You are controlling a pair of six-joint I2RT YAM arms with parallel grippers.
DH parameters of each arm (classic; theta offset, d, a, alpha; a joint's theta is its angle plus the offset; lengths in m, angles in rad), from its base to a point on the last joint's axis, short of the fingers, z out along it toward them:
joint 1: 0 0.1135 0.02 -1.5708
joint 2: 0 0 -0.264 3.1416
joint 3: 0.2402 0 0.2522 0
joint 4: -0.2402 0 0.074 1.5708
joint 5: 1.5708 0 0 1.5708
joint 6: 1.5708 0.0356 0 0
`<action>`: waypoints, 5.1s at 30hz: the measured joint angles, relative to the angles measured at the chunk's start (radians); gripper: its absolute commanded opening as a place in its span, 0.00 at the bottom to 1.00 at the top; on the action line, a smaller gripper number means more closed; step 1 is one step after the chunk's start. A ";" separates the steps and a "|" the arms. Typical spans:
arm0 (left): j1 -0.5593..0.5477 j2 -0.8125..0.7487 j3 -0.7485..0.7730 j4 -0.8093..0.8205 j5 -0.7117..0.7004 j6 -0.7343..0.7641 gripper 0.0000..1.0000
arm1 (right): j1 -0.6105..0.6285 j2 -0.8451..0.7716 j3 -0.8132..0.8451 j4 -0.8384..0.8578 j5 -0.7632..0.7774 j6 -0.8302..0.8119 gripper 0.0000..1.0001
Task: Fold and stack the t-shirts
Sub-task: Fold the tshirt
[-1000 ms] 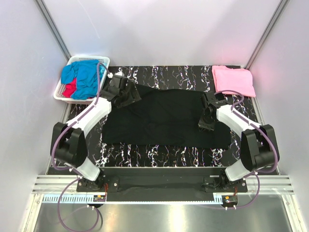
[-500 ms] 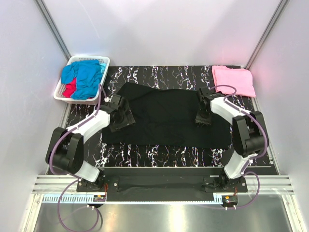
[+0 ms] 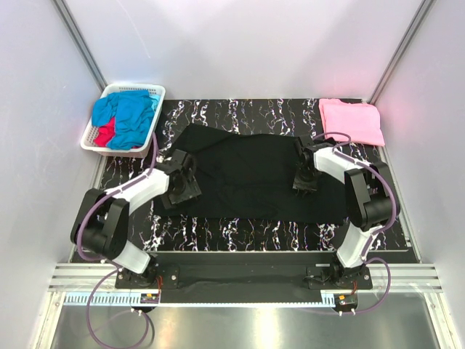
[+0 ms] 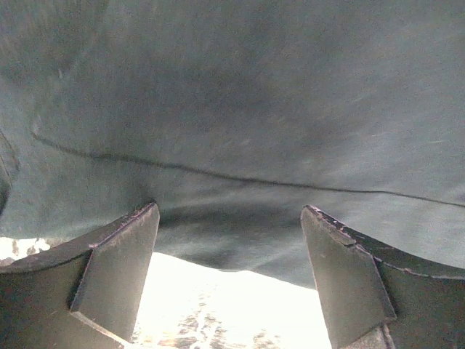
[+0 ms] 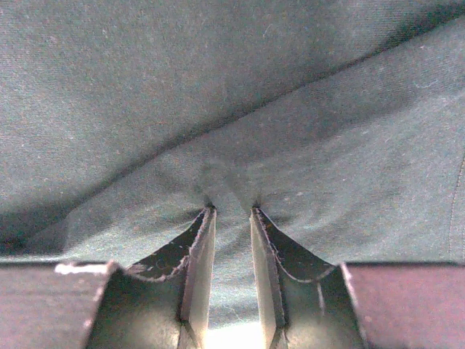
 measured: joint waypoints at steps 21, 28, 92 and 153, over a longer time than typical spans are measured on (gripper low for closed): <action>-0.042 -0.089 -0.143 -0.059 -0.088 -0.156 0.82 | 0.000 -0.104 -0.136 0.048 -0.046 0.010 0.34; -0.048 -0.249 -0.201 -0.235 -0.104 -0.204 0.82 | 0.000 -0.112 -0.145 0.047 -0.066 0.029 0.33; 0.249 0.458 0.514 0.183 0.100 -0.051 0.44 | 0.000 -0.307 -0.119 -0.023 -0.068 0.080 0.31; 0.249 0.412 0.579 0.187 0.078 0.002 0.00 | -0.007 -0.201 0.034 -0.025 0.034 0.082 0.38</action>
